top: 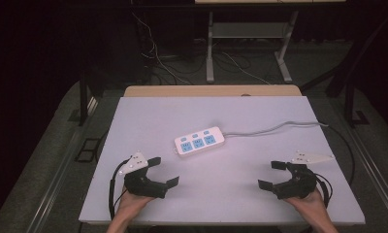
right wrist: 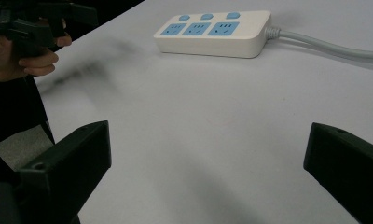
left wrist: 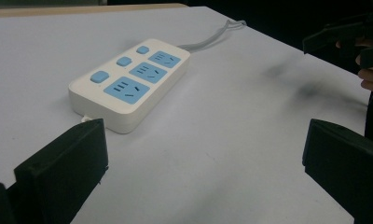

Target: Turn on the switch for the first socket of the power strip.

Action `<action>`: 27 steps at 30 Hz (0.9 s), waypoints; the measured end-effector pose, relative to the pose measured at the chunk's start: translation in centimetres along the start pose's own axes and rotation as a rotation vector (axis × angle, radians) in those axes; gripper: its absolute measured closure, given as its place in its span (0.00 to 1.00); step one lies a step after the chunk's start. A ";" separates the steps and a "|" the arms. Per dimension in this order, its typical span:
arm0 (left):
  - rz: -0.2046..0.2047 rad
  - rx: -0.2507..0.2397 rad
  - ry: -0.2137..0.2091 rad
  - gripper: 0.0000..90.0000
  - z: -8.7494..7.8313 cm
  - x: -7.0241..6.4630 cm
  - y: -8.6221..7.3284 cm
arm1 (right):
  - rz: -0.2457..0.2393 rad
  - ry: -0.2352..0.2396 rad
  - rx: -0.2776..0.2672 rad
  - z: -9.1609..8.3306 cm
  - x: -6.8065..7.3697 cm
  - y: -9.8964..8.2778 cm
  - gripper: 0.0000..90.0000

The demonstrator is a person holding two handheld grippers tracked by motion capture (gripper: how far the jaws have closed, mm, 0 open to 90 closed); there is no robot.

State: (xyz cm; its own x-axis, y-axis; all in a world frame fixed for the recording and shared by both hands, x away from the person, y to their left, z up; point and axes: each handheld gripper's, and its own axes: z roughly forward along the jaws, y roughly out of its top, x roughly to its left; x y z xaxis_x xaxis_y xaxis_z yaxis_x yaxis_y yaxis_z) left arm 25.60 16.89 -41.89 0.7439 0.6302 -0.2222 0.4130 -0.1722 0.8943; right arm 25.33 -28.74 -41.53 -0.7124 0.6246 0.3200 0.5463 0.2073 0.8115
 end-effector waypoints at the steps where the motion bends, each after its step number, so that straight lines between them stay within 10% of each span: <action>1: 0.001 0.001 -0.001 0.00 0.0 0.0 0.0 | 0.000 0.000 0.001 0.0 0.0 0.0 0.00; 27: -0.006 0.040 -0.002 0.00 -0.2 -0.2 0.2 | 0.023 0.007 0.041 0.0 -0.1 -0.3 0.00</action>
State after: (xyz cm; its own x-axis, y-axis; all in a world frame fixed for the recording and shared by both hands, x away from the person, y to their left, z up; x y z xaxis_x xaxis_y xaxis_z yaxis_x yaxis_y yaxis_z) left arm 25.45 16.87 -41.63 0.7427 0.6296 -0.2282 0.4377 -0.1985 0.8769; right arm 25.26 -28.89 -41.83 -0.7022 0.6243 0.3423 0.5805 0.2237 0.7829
